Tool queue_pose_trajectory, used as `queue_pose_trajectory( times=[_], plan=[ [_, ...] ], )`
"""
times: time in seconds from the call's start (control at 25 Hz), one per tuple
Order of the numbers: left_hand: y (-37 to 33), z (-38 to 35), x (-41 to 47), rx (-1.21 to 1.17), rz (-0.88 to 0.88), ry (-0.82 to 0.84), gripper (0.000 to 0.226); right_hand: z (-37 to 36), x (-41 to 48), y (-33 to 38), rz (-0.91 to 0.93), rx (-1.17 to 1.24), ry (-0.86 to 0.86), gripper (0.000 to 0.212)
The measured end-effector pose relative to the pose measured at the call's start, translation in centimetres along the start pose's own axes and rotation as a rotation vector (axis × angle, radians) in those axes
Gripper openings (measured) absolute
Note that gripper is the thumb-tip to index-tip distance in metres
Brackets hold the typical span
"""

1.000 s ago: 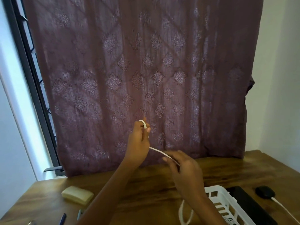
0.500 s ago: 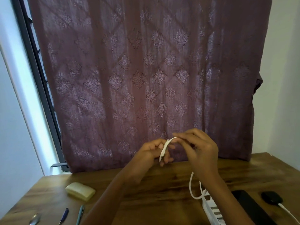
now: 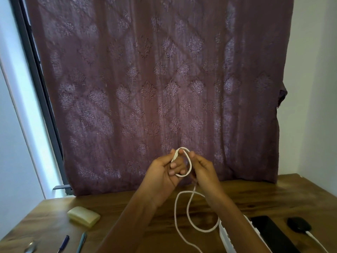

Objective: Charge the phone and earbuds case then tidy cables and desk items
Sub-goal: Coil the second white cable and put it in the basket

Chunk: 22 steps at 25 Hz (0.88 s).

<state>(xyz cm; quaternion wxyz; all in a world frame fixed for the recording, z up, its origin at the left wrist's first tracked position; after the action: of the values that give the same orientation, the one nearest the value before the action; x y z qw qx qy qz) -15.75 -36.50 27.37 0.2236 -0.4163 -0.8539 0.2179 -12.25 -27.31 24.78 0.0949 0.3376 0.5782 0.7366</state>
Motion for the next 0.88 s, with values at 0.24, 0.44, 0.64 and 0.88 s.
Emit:
queue_pose_trajectory(
  times=[0.24,0.44,0.64,0.88],
  plan=[
    [-0.6,0.7,0.9,0.061,-0.196,-0.092,0.022,-1.3,-1.3,-2.2,-0.102,-0.326,0.058,0.031],
    [-1.2,0.2,1.0,0.159,-0.319,-0.084,0.022,-1.7,-2.6,-2.3,0.032,-0.768,0.120,0.022],
    [-2.2,0.7,1.1,0.447,-0.491,-0.133,0.015,-2.0,-3.4,-2.0,0.069,-0.999,0.204,0.038],
    [-2.1,2.6,0.6,1.210,-0.641,-0.062,0.013,-0.2,-3.7,0.9,0.144,-0.881,0.220,0.015]
  ],
)
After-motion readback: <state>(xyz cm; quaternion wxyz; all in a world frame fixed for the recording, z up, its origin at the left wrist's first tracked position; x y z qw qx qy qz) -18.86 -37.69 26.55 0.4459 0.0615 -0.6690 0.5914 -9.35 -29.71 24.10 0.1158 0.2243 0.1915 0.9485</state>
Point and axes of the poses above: each hand's wrist, its own x-axis towards the middle knuckle, its own z-axis out of the back of the hand, y = z × x, the point moved 4 cm from there along x, towards the middle knuckle, and after that the axes turned 15 degrees about -x, right-handed, at the moved point
